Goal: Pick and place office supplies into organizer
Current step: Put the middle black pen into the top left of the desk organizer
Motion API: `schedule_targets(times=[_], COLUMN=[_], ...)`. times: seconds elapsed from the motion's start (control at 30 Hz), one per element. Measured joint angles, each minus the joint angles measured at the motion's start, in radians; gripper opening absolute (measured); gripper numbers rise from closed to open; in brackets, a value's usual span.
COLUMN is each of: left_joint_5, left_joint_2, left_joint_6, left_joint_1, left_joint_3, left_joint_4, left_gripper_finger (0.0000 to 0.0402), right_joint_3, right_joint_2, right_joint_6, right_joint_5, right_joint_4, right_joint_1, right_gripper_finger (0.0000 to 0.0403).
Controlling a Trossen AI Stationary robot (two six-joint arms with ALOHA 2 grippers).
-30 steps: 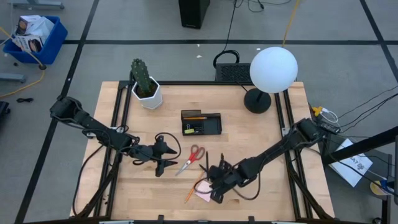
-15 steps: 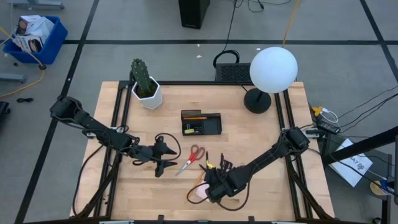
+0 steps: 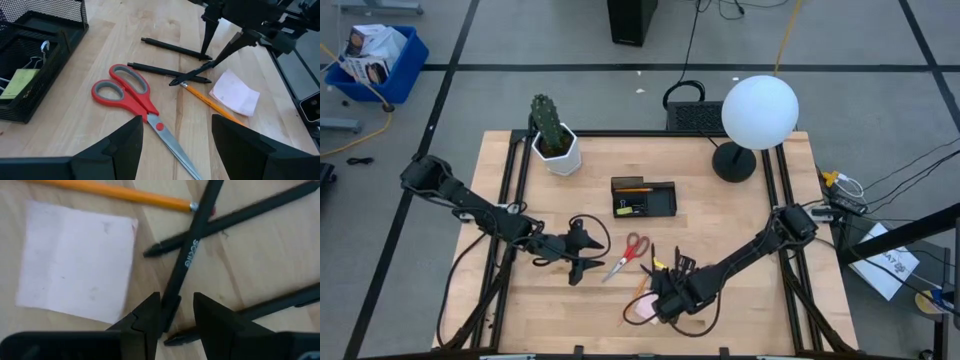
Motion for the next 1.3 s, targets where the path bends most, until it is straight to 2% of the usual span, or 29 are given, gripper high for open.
schedule_targets(times=[0.33,0.5,0.8,1.3], left_joint_5=[-0.001,-0.001,-0.001,0.024], left_joint_2=[0.000,0.000,0.000,0.000], left_joint_6=[0.003,0.010,-0.005,-0.003], left_joint_1=[0.000,0.000,0.000,0.002], left_joint_3=[0.000,0.000,0.000,0.000], left_joint_4=[0.000,0.007,0.007,0.058], left_gripper_finger=[0.0241,0.0241,0.0241,0.0241], right_joint_3=[-0.086,-0.105,-0.111,-0.116], right_joint_2=[-0.005,-0.007,-0.006,-0.037], right_joint_6=[0.009,0.016,-0.011,-0.035], right_joint_5=[-0.013,-0.022,0.007,0.049], right_joint_4=[0.135,0.147,0.147,0.111], right_joint_1=[-0.001,-0.005,-0.006,-0.011], right_gripper_finger=[0.0109,0.0105,0.0023,0.0024])
